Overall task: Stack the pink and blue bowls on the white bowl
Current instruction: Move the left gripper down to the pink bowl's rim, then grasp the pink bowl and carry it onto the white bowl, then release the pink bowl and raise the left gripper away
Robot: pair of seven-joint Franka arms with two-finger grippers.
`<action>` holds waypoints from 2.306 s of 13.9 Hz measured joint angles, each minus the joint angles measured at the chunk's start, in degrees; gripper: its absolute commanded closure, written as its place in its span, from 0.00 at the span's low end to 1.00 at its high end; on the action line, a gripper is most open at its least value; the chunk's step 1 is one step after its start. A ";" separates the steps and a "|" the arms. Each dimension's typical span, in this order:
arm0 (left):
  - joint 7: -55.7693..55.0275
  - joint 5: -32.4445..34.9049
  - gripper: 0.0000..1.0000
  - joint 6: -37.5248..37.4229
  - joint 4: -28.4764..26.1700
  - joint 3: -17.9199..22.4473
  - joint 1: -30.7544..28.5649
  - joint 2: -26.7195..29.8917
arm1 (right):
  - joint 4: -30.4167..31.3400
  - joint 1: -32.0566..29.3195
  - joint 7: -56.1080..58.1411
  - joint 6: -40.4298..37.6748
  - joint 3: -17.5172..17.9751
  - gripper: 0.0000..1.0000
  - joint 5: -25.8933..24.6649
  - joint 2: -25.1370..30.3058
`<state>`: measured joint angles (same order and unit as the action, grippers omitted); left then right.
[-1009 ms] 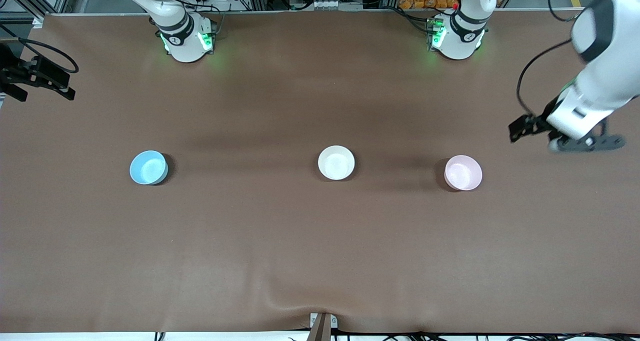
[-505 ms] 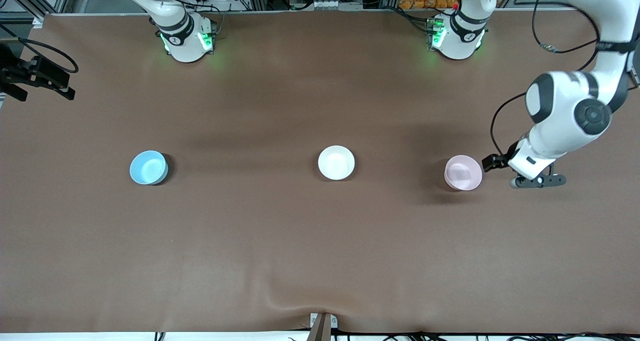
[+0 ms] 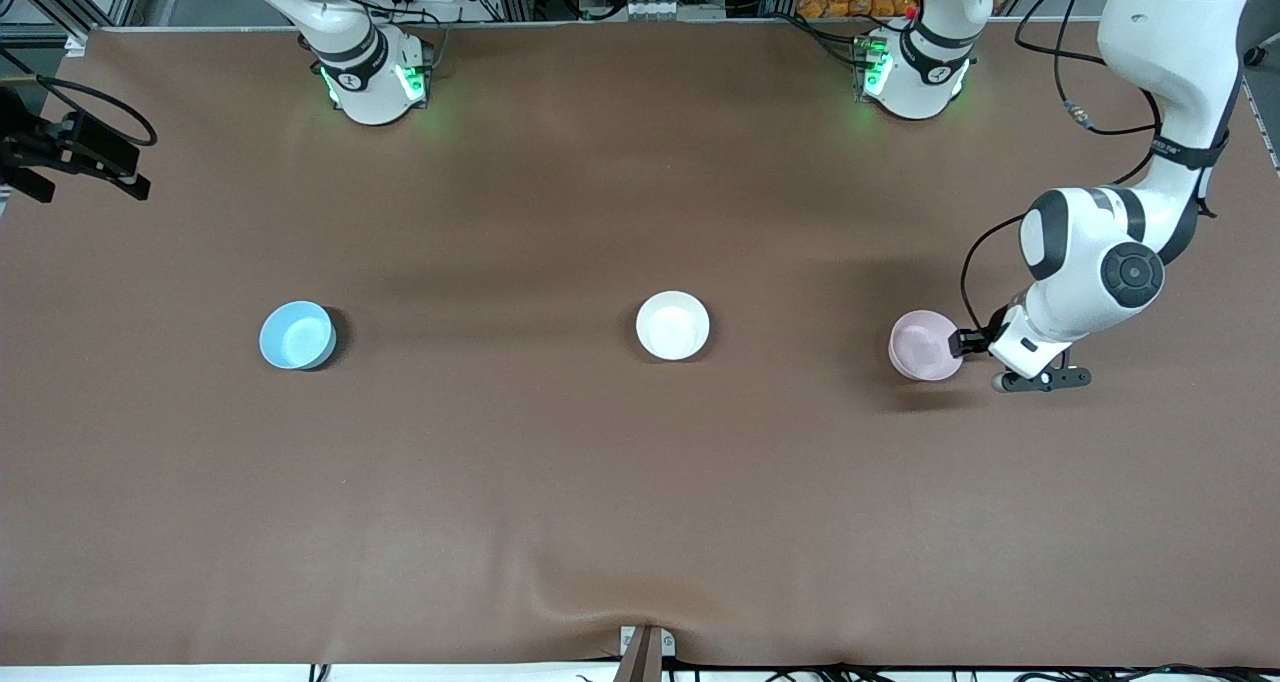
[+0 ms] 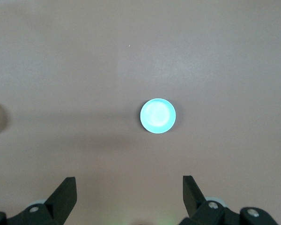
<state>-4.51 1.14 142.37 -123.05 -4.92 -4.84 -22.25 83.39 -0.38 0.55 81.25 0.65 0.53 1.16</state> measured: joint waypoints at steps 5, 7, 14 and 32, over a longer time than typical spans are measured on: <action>0.00 0.00 1.00 0.98 0.02 -0.18 0.03 -1.37 | 0.00 0.00 0.00 0.00 0.00 0.00 0.00 0.00; 0.03 -0.11 1.00 0.98 0.32 -1.54 -0.08 -0.55 | 0.00 0.00 0.00 0.00 0.00 0.00 0.00 0.00; -17.62 -5.01 1.00 -9.87 6.26 -20.01 0.71 6.26 | 0.00 0.00 0.01 -0.02 0.00 0.00 0.00 0.00; -34.83 -1.91 1.00 3.68 11.64 -24.85 14.40 -8.89 | 0.00 0.00 0.07 -0.08 0.00 0.00 0.00 -0.02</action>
<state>-39.34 -0.76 146.05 -111.41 -29.77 9.56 -31.14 83.39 -0.38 0.62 81.17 0.65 0.53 1.14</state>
